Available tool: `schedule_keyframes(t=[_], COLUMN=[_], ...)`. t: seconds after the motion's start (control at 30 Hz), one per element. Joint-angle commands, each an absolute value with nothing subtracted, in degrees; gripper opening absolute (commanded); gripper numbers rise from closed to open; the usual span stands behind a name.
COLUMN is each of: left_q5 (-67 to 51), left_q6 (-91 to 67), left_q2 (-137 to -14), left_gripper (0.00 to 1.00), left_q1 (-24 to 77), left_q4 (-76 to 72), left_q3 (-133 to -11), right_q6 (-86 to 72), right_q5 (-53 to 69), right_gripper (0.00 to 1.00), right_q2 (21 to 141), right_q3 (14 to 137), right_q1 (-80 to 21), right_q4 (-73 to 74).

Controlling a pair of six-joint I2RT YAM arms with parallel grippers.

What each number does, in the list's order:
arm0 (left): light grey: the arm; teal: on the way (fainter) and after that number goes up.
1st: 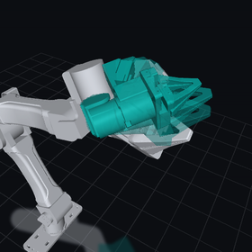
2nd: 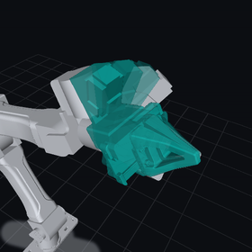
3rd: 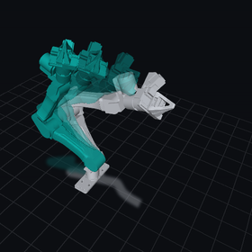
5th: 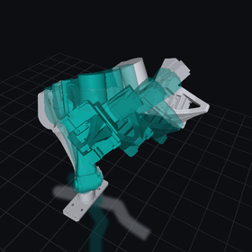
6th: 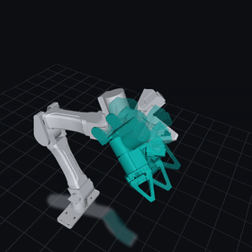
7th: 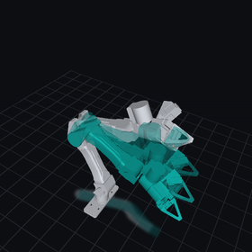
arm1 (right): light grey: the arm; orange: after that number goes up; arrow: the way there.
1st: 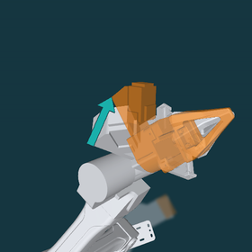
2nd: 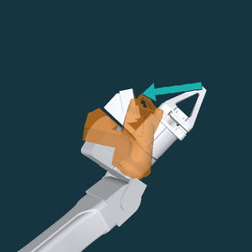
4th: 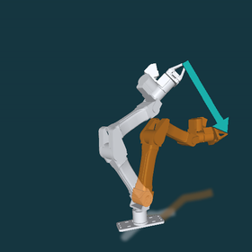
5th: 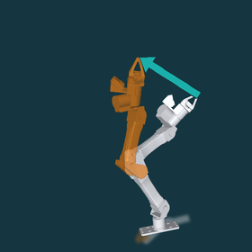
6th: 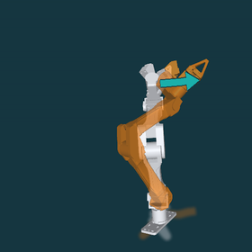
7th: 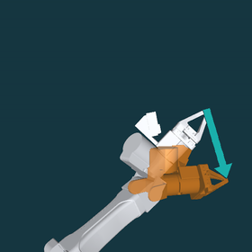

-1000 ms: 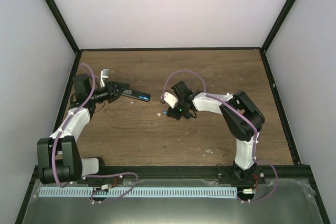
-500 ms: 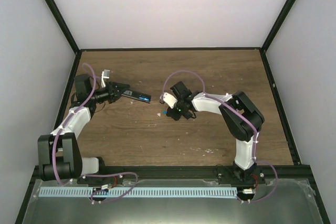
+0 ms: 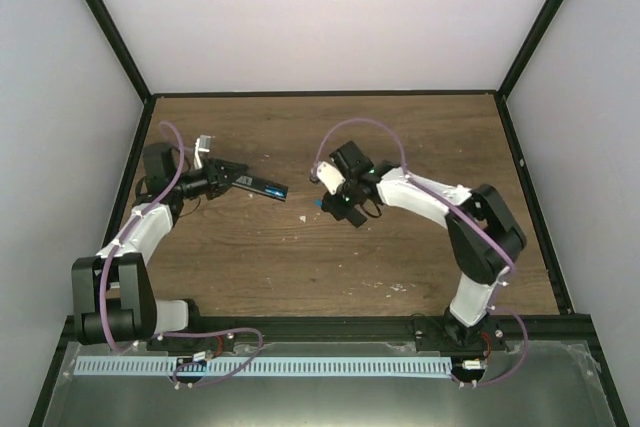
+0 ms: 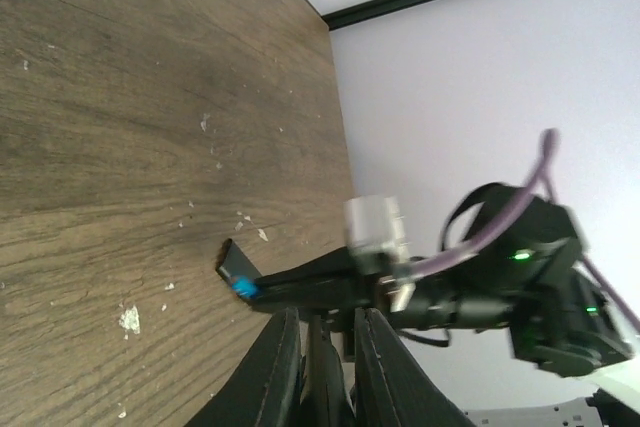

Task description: Load the batteries into the remote control

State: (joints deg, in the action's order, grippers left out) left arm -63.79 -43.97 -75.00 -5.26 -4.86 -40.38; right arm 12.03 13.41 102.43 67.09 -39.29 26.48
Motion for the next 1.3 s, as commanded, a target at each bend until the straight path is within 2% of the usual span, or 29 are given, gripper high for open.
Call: schedule_keyframes(t=[0.0,0.23,0.47,0.97,1.27], left_q5=[-66.98,-70.87,-70.38,-68.79,-67.63], left_q6=[-41.81,-41.67,-49.81,-57.34,-58.11], left_q2=[-74.93,-78.19,-80.14,-85.84,-85.91], left_gripper=[0.0,0.0,0.0,0.0,0.0], left_q1=[-5.26,0.83,3.72,10.6,11.17], left_q4=[-4.29,-5.34,-17.24,-30.42,-31.02], left_q3=[-41.51,-44.01,-41.55,-41.55,-41.52], right_q6=[9.91,8.85,7.72,7.29,6.69], right_q5=[14.37,16.59,20.32,23.35,22.12], right_gripper=[0.01,0.01,0.01,0.01,0.01], right_q2=[94.45,91.1,91.48,96.64,97.81], right_q3=[73.94,84.08,91.52,99.62,98.36], right_q1=[-38.94,-38.94,-39.24,-41.31,-41.4], right_q4=[34.64,45.23,53.8,68.18,69.29])
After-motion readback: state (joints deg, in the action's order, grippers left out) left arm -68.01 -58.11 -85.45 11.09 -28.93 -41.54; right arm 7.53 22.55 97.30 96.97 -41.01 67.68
